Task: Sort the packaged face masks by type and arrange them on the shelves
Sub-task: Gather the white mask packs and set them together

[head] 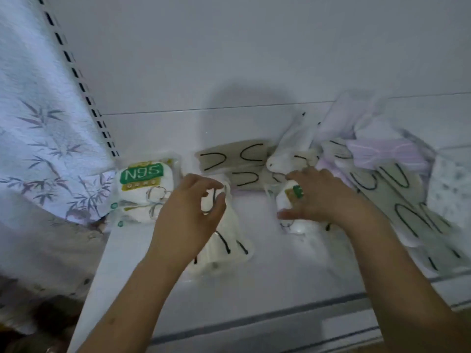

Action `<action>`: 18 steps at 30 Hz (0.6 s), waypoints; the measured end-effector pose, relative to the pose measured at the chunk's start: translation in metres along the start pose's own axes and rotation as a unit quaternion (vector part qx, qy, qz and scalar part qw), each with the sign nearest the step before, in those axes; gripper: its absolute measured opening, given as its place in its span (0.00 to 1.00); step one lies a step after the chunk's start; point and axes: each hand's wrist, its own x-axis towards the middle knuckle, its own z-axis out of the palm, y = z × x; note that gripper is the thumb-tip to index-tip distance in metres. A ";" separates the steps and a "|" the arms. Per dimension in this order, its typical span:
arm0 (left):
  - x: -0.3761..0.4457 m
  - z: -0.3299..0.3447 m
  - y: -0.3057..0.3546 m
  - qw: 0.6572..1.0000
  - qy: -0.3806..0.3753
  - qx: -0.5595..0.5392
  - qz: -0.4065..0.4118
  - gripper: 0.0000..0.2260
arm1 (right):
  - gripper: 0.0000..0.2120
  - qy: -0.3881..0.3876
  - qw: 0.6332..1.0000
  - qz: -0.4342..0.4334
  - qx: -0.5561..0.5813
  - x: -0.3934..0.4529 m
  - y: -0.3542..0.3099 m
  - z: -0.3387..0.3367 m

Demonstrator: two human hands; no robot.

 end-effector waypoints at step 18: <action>0.067 0.104 0.064 0.841 -0.165 -0.377 -0.351 0.15 | 0.42 0.132 0.979 0.031 0.154 -0.064 0.091 0.065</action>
